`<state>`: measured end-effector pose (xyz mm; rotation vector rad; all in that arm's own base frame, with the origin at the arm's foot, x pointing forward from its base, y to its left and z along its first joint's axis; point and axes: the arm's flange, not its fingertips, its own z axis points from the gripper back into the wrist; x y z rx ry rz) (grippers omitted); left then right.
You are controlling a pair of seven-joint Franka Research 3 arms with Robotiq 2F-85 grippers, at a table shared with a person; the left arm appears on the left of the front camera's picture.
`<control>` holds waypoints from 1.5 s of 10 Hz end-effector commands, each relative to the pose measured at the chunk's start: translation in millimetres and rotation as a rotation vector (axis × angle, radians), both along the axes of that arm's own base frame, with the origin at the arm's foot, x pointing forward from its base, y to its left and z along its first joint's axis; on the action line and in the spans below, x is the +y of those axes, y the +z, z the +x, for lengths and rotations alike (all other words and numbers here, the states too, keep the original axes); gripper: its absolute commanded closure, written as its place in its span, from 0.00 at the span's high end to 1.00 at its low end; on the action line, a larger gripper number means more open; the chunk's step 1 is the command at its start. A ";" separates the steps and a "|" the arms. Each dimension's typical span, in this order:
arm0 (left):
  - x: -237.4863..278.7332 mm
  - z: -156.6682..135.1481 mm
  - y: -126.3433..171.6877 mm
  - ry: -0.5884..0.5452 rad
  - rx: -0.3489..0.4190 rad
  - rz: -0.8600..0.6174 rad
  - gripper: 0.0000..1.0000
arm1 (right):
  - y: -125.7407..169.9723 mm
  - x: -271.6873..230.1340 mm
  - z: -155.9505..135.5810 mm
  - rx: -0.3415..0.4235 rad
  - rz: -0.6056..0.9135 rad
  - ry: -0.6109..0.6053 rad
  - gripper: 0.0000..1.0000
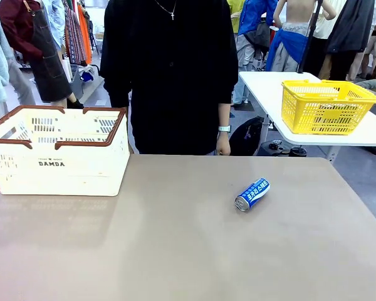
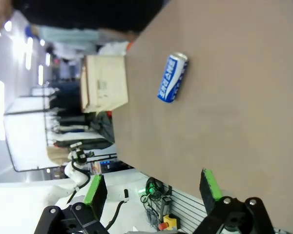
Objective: Place the drinks into the Shopping basket.
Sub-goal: Pick up one drink and place it into the Shopping basket.
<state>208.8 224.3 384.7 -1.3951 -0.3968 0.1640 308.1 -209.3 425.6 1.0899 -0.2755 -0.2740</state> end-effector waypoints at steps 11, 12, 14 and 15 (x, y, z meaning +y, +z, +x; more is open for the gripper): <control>0.2 -0.1 1.3 0.006 -0.028 -0.012 1.00 | -1.6 327.8 147.5 0.024 -0.817 0.221 1.00; 0.2 -0.1 1.3 0.006 -0.028 -0.012 1.00 | -9.1 329.2 147.9 0.002 -0.878 0.185 1.00; 0.2 -0.1 1.3 0.006 -0.028 -0.012 1.00 | -2.1 323.4 149.6 -0.011 -0.811 0.260 1.00; 0.2 -0.1 1.3 0.006 -0.028 -0.012 1.00 | -2.1 323.4 149.6 -0.011 -0.811 0.260 1.00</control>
